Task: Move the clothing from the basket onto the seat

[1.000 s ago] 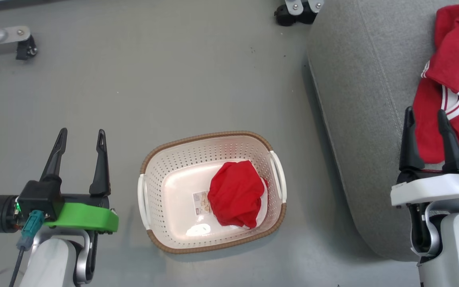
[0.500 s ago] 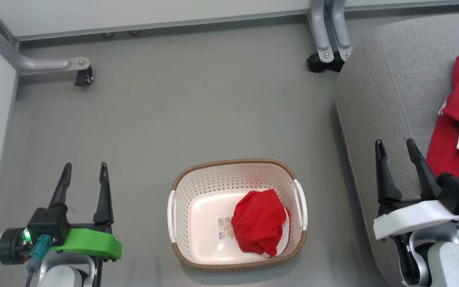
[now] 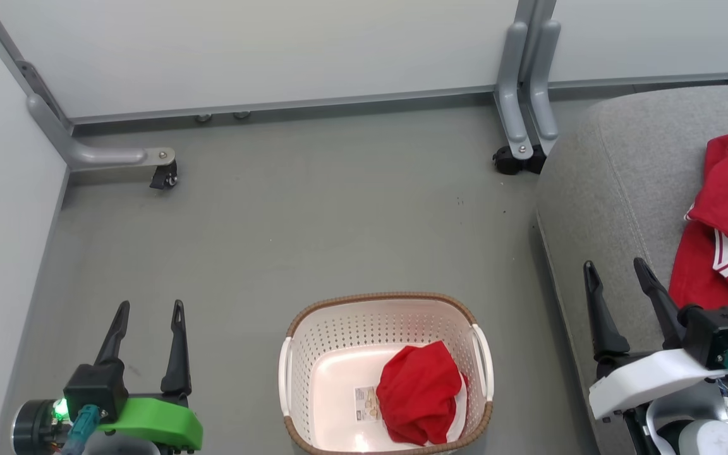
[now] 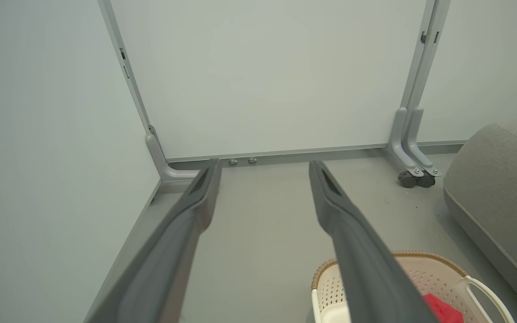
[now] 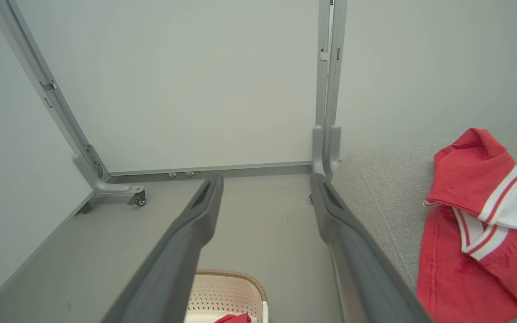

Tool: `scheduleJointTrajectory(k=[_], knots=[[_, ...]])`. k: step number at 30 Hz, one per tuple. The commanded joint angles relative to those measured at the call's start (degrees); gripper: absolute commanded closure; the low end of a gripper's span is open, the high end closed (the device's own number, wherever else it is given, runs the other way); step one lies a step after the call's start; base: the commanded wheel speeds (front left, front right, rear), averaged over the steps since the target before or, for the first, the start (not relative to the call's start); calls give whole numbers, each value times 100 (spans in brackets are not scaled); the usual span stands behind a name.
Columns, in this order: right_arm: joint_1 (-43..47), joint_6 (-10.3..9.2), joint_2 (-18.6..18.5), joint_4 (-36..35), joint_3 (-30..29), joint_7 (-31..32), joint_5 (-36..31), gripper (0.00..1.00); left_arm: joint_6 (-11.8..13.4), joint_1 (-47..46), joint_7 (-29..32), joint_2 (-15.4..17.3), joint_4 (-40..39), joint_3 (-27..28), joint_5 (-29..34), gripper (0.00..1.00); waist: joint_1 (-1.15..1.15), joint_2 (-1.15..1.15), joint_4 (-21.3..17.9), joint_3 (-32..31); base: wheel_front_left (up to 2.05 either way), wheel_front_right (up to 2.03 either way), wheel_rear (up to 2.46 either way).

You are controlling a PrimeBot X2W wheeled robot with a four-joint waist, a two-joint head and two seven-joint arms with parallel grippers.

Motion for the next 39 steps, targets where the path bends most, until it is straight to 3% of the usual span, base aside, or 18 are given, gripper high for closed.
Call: scheduleJointTrajectory(k=[1,39], knots=[[80,-2,-11,-46,10,35,-35,0,-2,115,-1,-6,12,18,74,0,1,0,21,-91,0,0,0],[173,-2,-10,-231,93,277,-78,0,-137,68,-1,-244,158,183,320,0,1,0,84,-192,0,0,0]])
